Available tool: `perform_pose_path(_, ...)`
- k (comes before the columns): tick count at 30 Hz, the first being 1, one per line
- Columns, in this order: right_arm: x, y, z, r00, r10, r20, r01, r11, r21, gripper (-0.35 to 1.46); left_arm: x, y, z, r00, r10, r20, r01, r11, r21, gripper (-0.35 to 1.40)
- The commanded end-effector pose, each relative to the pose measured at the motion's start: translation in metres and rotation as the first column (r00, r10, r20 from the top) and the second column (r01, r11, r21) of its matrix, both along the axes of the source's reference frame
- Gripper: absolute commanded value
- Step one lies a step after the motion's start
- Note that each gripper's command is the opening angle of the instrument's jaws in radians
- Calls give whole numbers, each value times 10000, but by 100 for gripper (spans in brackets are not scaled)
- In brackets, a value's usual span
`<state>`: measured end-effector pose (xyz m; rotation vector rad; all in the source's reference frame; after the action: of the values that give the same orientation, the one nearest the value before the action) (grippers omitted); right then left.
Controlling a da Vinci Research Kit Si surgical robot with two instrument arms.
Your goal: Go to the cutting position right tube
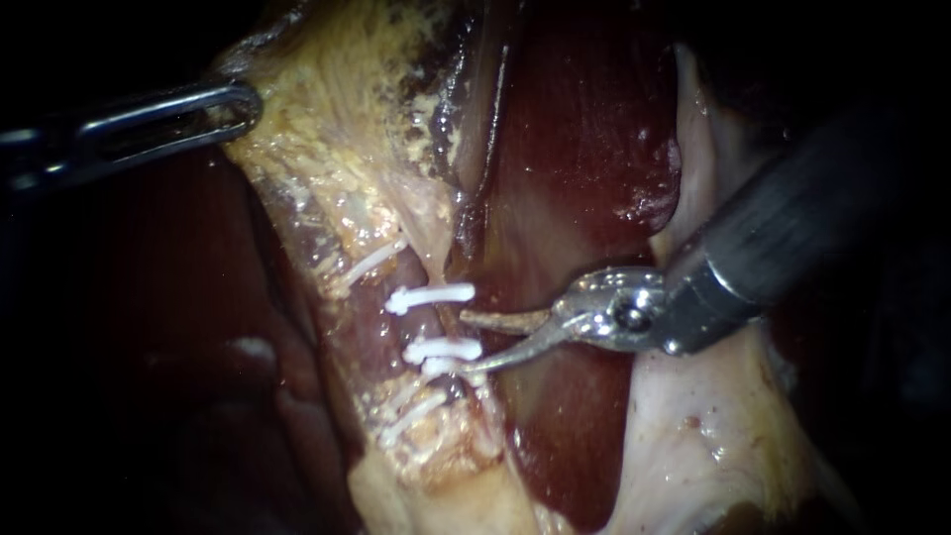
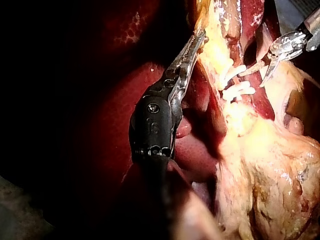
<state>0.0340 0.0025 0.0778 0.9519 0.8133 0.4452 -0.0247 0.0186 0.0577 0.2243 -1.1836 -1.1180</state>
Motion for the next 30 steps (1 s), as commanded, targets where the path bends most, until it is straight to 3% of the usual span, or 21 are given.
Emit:
perform_pose_path(1,1,0,3,10000,-45,18,46,10000,-36,137,0,0,0,10000,10,6,-10,10000,0,-35)
perform_pose_path(11,13,-4,25,9996,-228,152,227,9997,46,135,-1,-2,-3,10000,17,14,-17,10000,2,-35)
perform_pose_path(16,22,-6,19,9987,-244,-438,253,9995,213,132,-1,-2,-3,10000,16,13,-16,10000,2,-35)
perform_pose_path(22,30,-5,11,9897,-559,-1320,568,9984,33,120,-1,-2,-3,10000,38,32,-38,10000,2,-35)
perform_pose_path(30,45,-5,11,9861,-574,-1556,570,9983,-73,114,-2,-2,-2,10000,34,29,-34,10000,-1,-35)
